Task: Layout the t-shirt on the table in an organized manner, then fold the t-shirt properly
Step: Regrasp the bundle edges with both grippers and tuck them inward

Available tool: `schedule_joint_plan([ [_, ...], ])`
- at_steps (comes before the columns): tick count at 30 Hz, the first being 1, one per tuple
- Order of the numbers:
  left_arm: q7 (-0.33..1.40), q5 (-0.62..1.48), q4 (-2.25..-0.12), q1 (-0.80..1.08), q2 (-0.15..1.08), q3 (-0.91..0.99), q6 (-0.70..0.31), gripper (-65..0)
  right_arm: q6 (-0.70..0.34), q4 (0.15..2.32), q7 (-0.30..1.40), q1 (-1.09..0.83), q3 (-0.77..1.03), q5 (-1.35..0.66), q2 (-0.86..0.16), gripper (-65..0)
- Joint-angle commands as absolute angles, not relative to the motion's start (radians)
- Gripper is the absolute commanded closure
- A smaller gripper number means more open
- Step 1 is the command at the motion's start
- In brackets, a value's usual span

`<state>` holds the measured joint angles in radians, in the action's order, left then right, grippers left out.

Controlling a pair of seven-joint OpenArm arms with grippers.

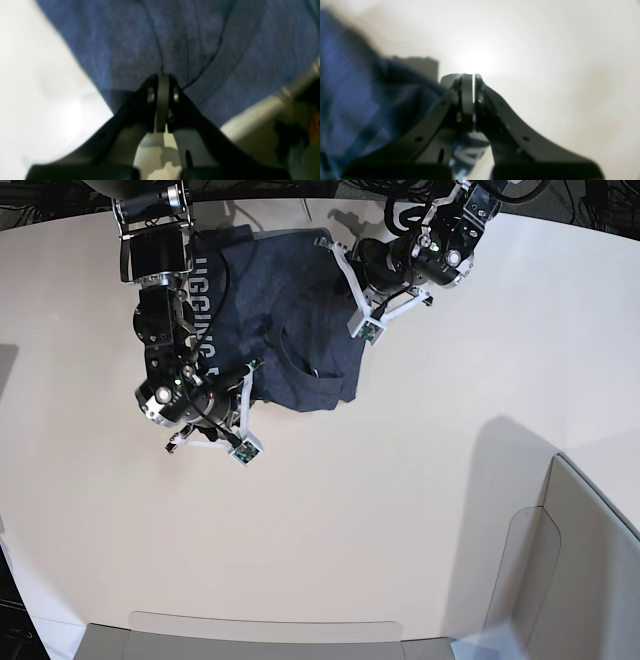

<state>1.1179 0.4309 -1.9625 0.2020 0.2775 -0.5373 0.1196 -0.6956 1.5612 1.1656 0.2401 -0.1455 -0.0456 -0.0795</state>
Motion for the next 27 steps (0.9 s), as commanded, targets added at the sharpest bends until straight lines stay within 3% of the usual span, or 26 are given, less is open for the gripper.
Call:
schedule_joint_plan([
  [1,1.116,0.426,-1.957,0.188,0.280,-0.529,0.124,0.0,-0.698,1.609,1.155,0.239,-0.145,-0.051,-0.096,0.0],
  [6,1.115,0.430,-1.844,0.087,0.278,-0.535,0.120,0.0,-0.698,1.764,1.211,0.140,-0.143,-0.051,-0.162,0.0],
  [15,1.102,0.430,-1.661,-0.071,0.220,-0.538,0.117,0.0,-0.698,1.986,1.280,-0.056,-0.033,-0.050,-0.170,0.0],
  [27,0.926,0.430,-1.434,-0.211,0.194,-0.727,0.116,0.0,-0.698,2.026,1.274,-0.186,-0.004,-0.051,-0.162,0.0],
])
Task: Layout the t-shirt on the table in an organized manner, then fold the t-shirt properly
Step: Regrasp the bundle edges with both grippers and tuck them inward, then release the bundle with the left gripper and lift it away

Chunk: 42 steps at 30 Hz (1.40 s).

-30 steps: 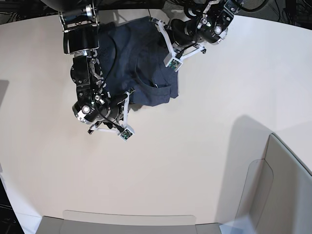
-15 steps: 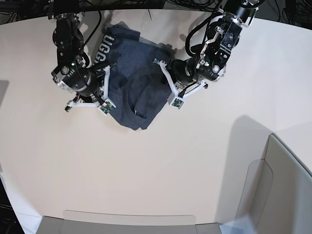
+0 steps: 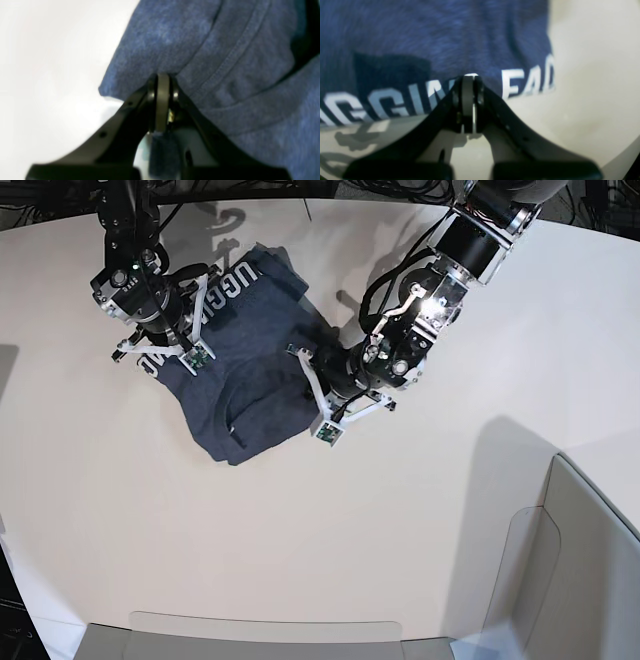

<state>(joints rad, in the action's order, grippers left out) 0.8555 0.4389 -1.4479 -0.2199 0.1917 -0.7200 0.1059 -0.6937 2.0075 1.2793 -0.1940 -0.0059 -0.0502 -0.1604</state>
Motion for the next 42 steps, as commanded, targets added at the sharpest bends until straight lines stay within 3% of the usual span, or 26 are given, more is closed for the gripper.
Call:
schedule_joint_plan([
  [1,0.911,0.430,-1.412,-0.220,0.180,-0.737,0.116,0.0,-0.698,2.028,1.274,-0.191,-0.004,-0.051,-0.162,0.0],
  [12,0.779,0.430,-1.349,-0.246,0.093,-0.740,0.116,0.0,-0.698,2.048,1.274,-0.166,-0.001,-0.053,-0.136,0.0],
  [24,0.601,0.432,-1.653,-0.232,0.087,-0.708,0.116,0.0,-0.698,2.046,1.274,-0.028,-0.001,-0.051,-0.036,0.0],
  [34,0.568,0.432,-1.966,0.005,0.131,-0.443,0.117,0.0,-0.698,2.043,1.282,0.004,-0.002,-0.050,-0.048,0.0],
  [42,0.567,0.432,-2.034,0.223,0.194,-0.272,0.117,0.0,-0.698,2.045,1.331,-0.042,-0.002,-0.050,-0.127,0.0],
])
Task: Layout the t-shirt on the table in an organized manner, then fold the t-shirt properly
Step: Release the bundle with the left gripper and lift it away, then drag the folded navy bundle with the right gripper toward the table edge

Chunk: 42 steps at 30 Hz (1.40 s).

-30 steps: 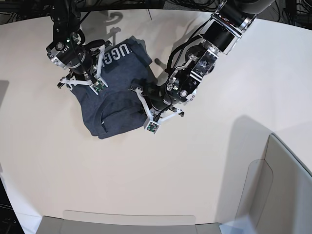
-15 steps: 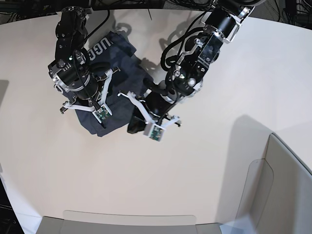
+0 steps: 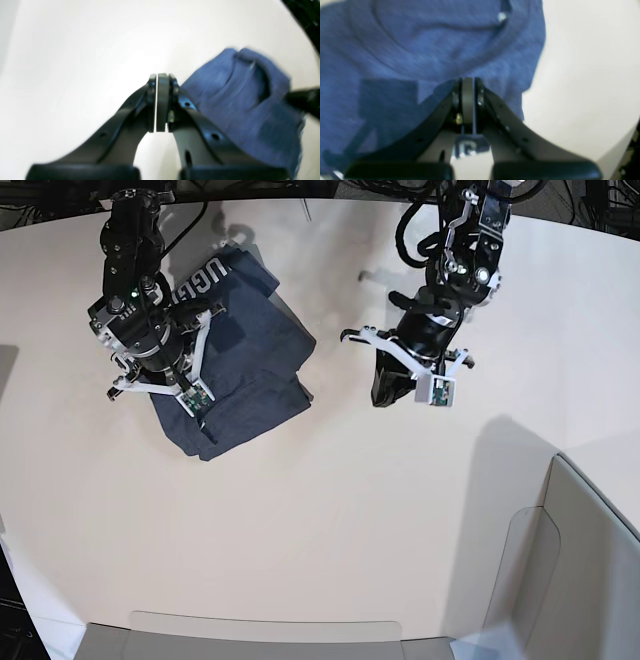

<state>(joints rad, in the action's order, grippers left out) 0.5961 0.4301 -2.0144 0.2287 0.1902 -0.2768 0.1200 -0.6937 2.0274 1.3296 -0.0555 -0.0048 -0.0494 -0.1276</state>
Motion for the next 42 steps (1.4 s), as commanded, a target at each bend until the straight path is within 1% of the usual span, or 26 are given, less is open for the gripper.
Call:
schedule_joint_plan([
  [1,0.567,0.432,-2.038,0.252,0.199,-0.249,0.117,0.0,-0.698,2.040,1.330,-0.044,-0.002,-0.048,-0.128,0.0],
  [4,0.567,0.432,-2.038,0.321,0.199,-0.194,0.117,0.0,-0.698,2.012,1.325,-0.044,-0.002,-0.015,-0.124,0.0],
  [9,0.567,0.432,-2.038,0.371,0.197,-0.186,0.117,0.0,-0.698,1.925,1.213,-0.042,-0.010,0.099,-0.079,0.0],
  [12,0.567,0.432,-2.038,0.386,0.199,-0.186,0.117,0.0,-0.698,1.890,1.202,-0.039,-0.010,0.114,-0.062,0.0],
  [16,0.567,0.432,-2.038,0.409,0.200,-0.183,0.117,0.0,-0.698,1.821,1.201,-0.033,-0.001,0.119,-0.065,0.0],
  [20,0.567,0.430,-2.037,0.444,0.200,-0.183,0.117,0.0,-0.698,1.745,1.150,-0.044,0.094,0.120,-0.071,0.0],
  [25,0.578,0.429,-2.035,0.470,0.202,-0.188,0.117,0.0,-0.590,1.709,1.064,-0.110,0.171,0.153,-0.093,0.0],
  [28,0.578,0.429,-2.035,0.489,0.202,-0.189,0.117,0.0,-0.559,1.710,1.046,-0.157,0.217,0.147,-0.117,0.0],
  [37,0.579,0.429,-2.034,0.535,0.202,-0.191,0.117,0.0,-0.555,1.724,1.043,-0.243,0.447,0.145,-0.128,0.0],
  [42,0.579,0.427,-2.032,0.536,0.203,-0.216,0.116,0.0,-0.555,1.719,1.043,-0.245,0.529,0.124,-0.180,0.0],
])
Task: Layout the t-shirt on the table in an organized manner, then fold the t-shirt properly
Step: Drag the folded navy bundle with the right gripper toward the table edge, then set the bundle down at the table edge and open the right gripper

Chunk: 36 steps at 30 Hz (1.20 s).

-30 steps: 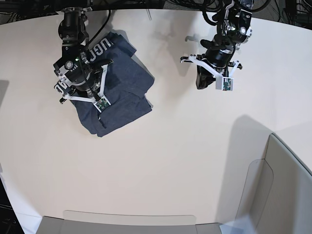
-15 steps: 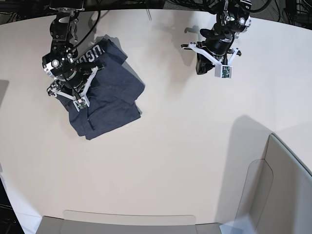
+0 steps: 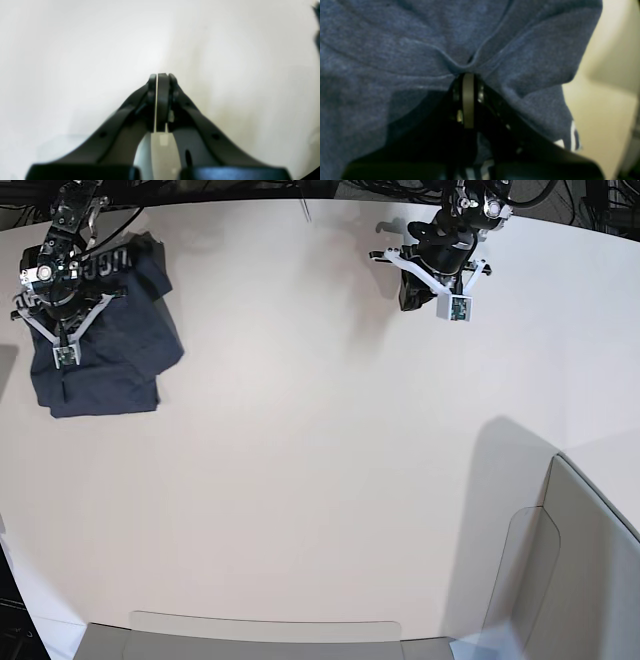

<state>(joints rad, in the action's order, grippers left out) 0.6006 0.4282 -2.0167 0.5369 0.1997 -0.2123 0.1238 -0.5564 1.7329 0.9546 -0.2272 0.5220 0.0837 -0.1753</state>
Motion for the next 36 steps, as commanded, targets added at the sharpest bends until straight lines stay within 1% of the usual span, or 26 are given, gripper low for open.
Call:
schedule_joint_plan([
  [1,0.579,0.427,-2.032,0.536,0.203,-0.223,0.116,0.0,-0.555,1.719,1.043,-0.243,0.539,0.117,-0.194,0.0],
  [8,0.579,0.427,-2.031,0.532,0.203,-0.305,0.116,0.0,-0.555,1.718,1.043,-0.242,0.611,0.116,-0.268,0.0],
  [16,0.579,0.427,-2.031,0.536,0.203,-0.334,0.116,0.0,-0.555,1.705,1.043,-0.232,0.708,0.117,-0.268,0.0],
  [20,0.579,0.427,-2.031,0.541,0.203,-0.334,0.116,0.0,-0.555,1.647,1.043,-0.203,0.708,0.113,-0.289,0.0],
  [27,0.579,0.427,-2.031,0.559,0.229,-0.334,0.116,0.0,-0.555,1.537,1.043,-0.097,0.708,0.113,-0.294,0.0],
  [35,0.581,0.427,-2.031,0.559,0.229,-0.334,0.116,0.0,-0.550,1.532,1.043,-0.056,0.710,0.117,-0.288,0.0],
  [36,0.581,0.427,-2.031,0.558,0.229,-0.334,0.116,0.0,-0.536,1.531,1.043,-0.051,0.710,0.117,-0.288,0.0],
])
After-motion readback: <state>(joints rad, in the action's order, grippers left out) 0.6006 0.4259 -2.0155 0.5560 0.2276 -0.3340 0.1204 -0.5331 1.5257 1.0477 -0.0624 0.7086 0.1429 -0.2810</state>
